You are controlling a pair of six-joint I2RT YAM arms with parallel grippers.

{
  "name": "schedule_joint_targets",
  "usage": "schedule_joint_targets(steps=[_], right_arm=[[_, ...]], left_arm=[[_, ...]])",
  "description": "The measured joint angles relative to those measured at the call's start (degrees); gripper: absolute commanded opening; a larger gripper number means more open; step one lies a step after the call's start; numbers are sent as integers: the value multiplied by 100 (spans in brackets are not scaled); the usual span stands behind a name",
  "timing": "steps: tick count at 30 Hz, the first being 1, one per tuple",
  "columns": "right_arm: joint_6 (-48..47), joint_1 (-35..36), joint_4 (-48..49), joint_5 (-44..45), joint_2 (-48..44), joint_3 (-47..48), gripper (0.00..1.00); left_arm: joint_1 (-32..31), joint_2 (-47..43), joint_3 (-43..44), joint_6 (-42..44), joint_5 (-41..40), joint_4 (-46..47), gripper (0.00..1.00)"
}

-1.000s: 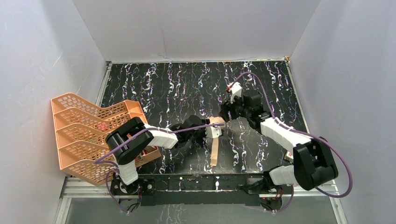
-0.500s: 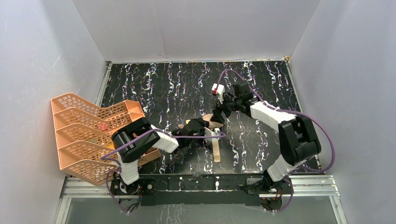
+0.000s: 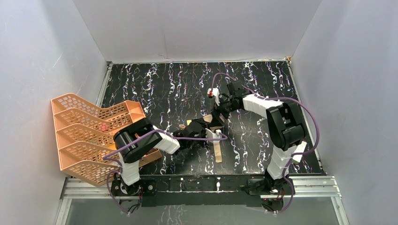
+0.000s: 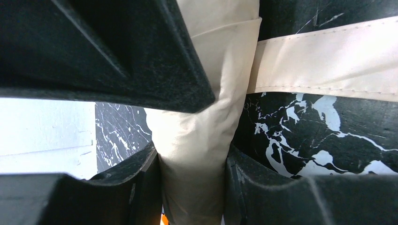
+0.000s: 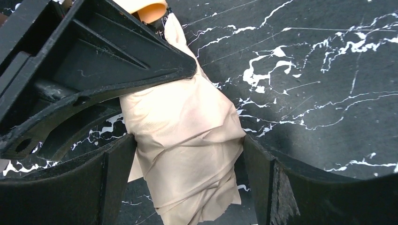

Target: Put away the umbrella

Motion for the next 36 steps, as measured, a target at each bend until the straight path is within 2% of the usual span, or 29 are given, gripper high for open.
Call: schedule_joint_targets(steps=[4,9,13,16,19,20,27,31,36], right_arm=[[11,4,-251,-42,238,188,78],[74,37,-452,-55,417,372,51],[52,66,-450,-46,444,433,38],[39,83,-391,-46,404,433,32],[26,151,-227,26,315,343,31],[24,179,-175,52,284,306,31],[20,363,433,501,72,-66,31],[22,402,896,793,-146,-402,32],[-4,422,1510,1292,-348,-726,34]], left_arm=[[0,26,0,50,-37,42,0],[7,39,0,72,-66,61,0],[9,39,0,52,-63,70,0],[13,11,0,-22,-61,68,15],[42,-79,0,-168,-44,-70,40],[52,-118,2,-229,-26,-129,43],[72,-717,11,-1156,236,-1003,57],[70,-1290,-83,-1670,479,-1471,58],[66,-2422,-302,-2531,649,-2050,58]])
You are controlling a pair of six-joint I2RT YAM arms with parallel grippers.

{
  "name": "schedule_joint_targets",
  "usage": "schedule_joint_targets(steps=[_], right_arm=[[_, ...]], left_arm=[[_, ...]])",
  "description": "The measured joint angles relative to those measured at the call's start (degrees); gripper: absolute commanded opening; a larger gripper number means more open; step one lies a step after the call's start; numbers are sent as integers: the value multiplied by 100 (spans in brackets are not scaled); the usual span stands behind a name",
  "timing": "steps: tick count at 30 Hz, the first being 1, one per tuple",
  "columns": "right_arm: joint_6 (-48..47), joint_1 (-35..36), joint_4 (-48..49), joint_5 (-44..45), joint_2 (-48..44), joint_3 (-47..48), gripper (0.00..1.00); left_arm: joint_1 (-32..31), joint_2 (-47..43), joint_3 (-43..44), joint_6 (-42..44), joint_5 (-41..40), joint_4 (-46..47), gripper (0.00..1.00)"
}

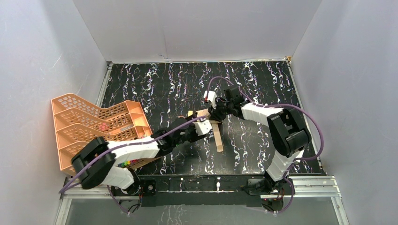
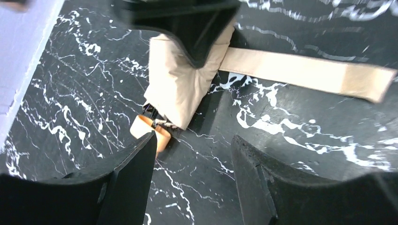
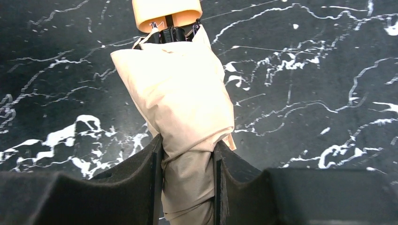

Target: Put away the umbrella

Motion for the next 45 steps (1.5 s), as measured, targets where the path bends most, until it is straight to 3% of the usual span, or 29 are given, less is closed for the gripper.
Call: schedule_joint_targets(steps=[5,10,15,21,32,45], right_arm=[[-199,129,575,555,-195,-380,35],[-457,350,1126,1051,-348,-767,35],[-675,551,1528,1491,-372,-986,37],[-1010,767,2317,1897,-455,-1480,35],[-1226,824,3097,2277,-492,-1934,36],[-1410,911,3220,2385,-509,-2033,37]], left_arm=[[81,-1353,-234,-955,-9,-472,61],[809,-1593,-177,-1508,431,-813,61],[1613,-994,238,-1550,1185,-1032,62],[1886,22,1054,-990,2223,-1126,66],[2450,1954,2966,-13,4026,-2406,67],[3213,2284,3241,-153,5316,-2721,66]])
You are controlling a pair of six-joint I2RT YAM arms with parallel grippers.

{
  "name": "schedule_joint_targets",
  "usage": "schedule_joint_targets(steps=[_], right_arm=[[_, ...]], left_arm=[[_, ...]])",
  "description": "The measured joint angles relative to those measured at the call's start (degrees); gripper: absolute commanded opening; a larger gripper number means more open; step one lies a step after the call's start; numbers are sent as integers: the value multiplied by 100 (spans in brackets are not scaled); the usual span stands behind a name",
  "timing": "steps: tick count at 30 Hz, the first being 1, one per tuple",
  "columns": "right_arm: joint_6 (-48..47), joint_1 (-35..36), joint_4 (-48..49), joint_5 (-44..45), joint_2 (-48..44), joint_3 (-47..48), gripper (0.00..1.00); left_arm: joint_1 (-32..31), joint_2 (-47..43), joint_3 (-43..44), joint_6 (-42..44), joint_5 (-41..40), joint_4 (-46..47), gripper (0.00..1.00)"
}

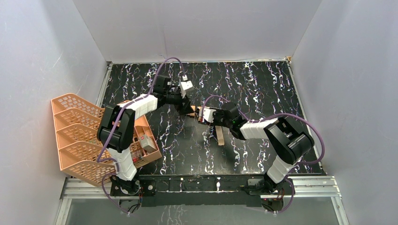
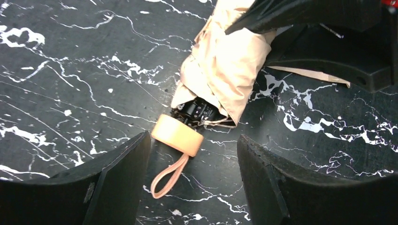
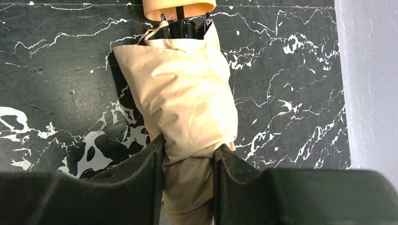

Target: Put away the umbrella

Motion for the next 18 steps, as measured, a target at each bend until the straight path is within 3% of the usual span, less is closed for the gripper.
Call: schedule_joint_targets(steps=[12,18], right_arm=[[-146,26,31,13,-9,-37,38],[-214,44,31,42,-9,-42,38]], left_arm=[[-83,901,1102,-380,601,42,70],[-317,1499,1886,-251,713,-437,70]])
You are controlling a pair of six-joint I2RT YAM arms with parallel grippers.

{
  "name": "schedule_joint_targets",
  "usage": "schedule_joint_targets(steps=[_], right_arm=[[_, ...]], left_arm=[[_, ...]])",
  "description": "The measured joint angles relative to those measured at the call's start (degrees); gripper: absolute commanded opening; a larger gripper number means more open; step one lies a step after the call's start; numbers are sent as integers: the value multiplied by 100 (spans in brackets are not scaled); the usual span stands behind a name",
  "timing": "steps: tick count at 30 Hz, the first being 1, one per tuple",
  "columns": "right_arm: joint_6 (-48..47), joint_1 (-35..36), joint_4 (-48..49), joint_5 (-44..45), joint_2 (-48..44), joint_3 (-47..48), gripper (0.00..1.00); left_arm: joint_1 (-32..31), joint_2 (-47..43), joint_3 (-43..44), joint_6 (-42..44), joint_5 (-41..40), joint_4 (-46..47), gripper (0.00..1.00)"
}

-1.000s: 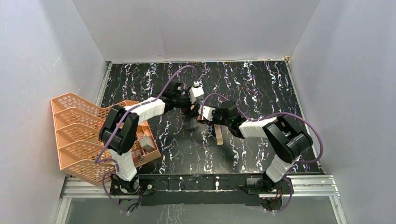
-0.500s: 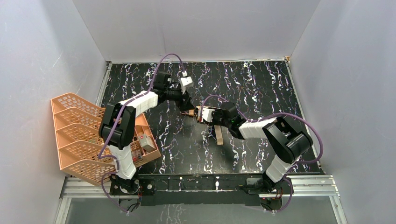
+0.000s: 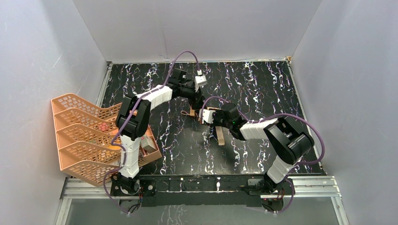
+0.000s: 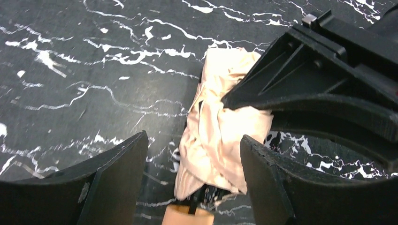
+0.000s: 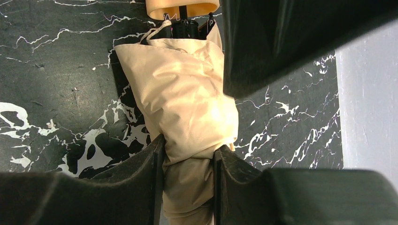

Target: Put away the umbrella

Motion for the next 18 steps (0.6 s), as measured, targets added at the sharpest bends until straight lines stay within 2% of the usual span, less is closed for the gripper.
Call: schedule_joint_targets(steps=[7,13,18], right_arm=[[-24,37,-11,59,-4,0,38],[-37,59,-20,92,-4,0,39],[-39,72,-22,125,-4,0,39]], left_arm=[[-258,503,756,352,177,-896,71],[-284,551,918,748,177,-1657,72],[-302,623,920,1003,7,-1926,72]])
